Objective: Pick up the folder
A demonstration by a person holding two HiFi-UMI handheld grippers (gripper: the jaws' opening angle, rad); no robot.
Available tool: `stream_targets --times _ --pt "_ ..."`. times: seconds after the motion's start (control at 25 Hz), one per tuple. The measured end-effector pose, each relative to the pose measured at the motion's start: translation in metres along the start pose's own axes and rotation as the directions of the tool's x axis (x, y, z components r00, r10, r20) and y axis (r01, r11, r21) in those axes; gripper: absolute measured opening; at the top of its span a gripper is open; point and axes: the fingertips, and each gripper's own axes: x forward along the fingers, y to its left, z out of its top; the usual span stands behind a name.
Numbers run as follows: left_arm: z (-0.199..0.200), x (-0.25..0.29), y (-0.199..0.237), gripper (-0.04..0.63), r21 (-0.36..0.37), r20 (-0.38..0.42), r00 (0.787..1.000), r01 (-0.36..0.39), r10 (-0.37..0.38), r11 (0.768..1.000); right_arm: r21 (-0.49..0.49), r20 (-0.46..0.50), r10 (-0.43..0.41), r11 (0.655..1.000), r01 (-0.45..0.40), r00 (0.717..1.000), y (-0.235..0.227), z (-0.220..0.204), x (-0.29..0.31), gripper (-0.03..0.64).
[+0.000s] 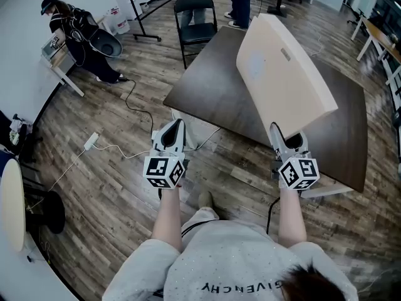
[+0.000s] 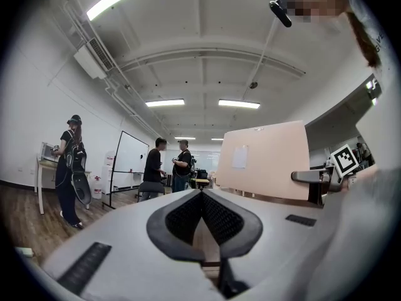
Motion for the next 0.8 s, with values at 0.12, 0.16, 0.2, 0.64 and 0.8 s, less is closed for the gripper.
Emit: stream_targets --times 0.12,0.16,0.2,0.64,0.8 --pt "-0.002 -0.003 -0.001 -0.003 -0.001 -0.003 1.000 -0.003 0.003 1.000 -0.003 0.003 0.000 1.000 0.000 1.000 -0.001 0.000 -0.002 0.270" --pt "-0.003 -0.004 -0.002 -0.003 -0.001 -0.004 1.000 -0.005 0.005 1.000 -0.004 0.003 -0.001 1.000 0.001 1.000 -0.001 -0.001 -0.003 0.270" --pt "-0.003 -0.006 -0.002 -0.003 -0.001 -0.005 1.000 -0.006 0.006 1.000 -0.004 0.003 -0.002 1.000 0.002 1.000 -0.001 -0.002 -0.004 0.270" --pt "-0.004 -0.020 -0.003 -0.003 -0.008 -0.011 1.000 -0.023 0.022 1.000 0.006 0.004 -0.015 1.000 0.015 1.000 -0.001 -0.001 -0.014 0.272" --pt "-0.005 -0.021 -0.007 -0.003 -0.011 -0.015 1.000 -0.024 0.024 1.000 0.010 0.000 -0.022 1.000 0.022 1.000 -0.005 -0.002 -0.019 0.272"
